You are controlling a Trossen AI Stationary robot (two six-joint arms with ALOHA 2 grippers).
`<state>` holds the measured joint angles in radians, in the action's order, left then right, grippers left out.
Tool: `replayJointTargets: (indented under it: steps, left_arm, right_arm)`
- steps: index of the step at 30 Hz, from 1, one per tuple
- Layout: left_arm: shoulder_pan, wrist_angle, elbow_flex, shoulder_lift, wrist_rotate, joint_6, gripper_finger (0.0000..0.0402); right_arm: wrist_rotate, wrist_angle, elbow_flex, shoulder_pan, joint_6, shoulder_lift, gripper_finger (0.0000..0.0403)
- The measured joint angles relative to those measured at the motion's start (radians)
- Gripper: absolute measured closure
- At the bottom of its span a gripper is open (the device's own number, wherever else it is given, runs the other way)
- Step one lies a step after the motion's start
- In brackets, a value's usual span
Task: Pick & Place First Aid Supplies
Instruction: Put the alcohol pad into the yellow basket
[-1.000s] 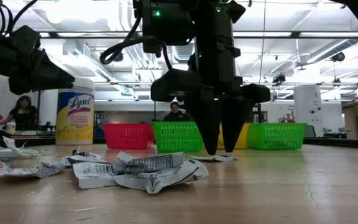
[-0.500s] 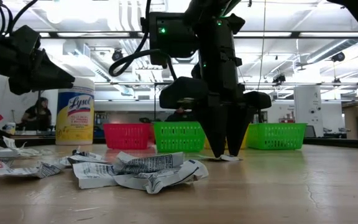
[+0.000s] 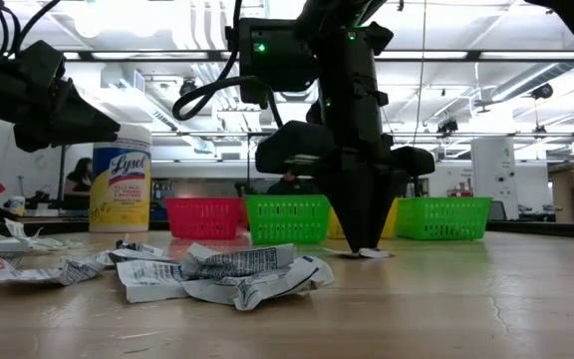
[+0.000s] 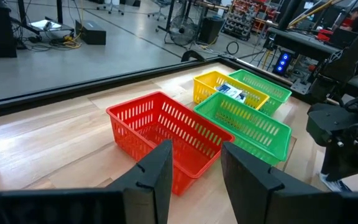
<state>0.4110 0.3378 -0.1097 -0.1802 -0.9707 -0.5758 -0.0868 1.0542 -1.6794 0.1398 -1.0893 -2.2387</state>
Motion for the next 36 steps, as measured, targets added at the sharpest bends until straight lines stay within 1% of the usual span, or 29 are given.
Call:
replayJointTargets:
  steps: [9,20,26,30,36]
  left_arm:
    - [0.0,0.0,0.0,0.0,0.0,0.0,0.0271]
    - [0.0,0.0,0.0,0.0,0.0,0.0,0.0271]
    - [0.0,0.0,0.0,0.0,0.0,0.0,0.0271]
    - [0.0,0.0,0.0,0.0,0.0,0.0,0.0271]
    - [0.0,0.0,0.0,0.0,0.0,0.0,0.0271]
  right_arm:
    - [0.008,0.02,0.002,0.0,0.017,0.012,0.0391]
    - [0.034,0.075,-0.003,0.002,0.025,0.093,0.0394]
    - [0.041,0.069,-0.013,0.002,0.081,0.184,0.0394]
    - [0.1,0.062,-0.013,0.002,0.108,0.252,0.0394]
    - [0.23,0.057,-0.014,0.001,0.147,0.374,0.0394]
